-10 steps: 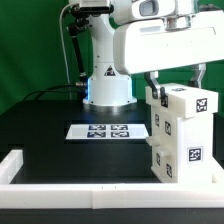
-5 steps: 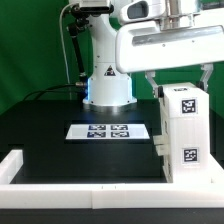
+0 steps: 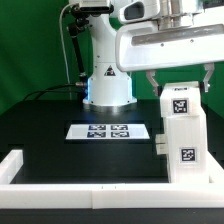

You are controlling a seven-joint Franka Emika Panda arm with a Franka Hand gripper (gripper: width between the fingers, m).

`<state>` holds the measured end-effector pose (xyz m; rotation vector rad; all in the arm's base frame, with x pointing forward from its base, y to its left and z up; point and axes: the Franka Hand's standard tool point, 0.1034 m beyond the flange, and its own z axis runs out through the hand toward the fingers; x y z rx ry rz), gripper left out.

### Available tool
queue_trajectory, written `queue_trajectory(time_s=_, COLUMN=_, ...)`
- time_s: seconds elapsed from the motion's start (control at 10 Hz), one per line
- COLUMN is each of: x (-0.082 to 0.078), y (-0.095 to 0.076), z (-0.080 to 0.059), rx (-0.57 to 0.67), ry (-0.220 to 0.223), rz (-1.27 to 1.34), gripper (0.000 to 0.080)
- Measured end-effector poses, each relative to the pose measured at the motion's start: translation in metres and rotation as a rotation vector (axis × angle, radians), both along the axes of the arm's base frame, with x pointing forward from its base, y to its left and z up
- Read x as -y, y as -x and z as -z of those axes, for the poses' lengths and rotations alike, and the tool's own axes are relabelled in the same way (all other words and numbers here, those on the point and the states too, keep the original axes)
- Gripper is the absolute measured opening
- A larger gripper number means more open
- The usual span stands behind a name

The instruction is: Assemble cabinet

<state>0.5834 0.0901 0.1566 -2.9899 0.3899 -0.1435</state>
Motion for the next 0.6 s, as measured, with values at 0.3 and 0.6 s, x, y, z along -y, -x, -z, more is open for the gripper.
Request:
queue_trajectory(time_s=0.3, x=-0.001, y=-0.001, z=-0.007, rx=0.006, ry=-0.004, rz=-0.001, gripper=0.0771)
queue_trajectory(time_s=0.6, x=0.004, y=-0.001, z=-0.020, rx=-0.004, ry=-0.010, rz=-0.013, gripper=0.0798)
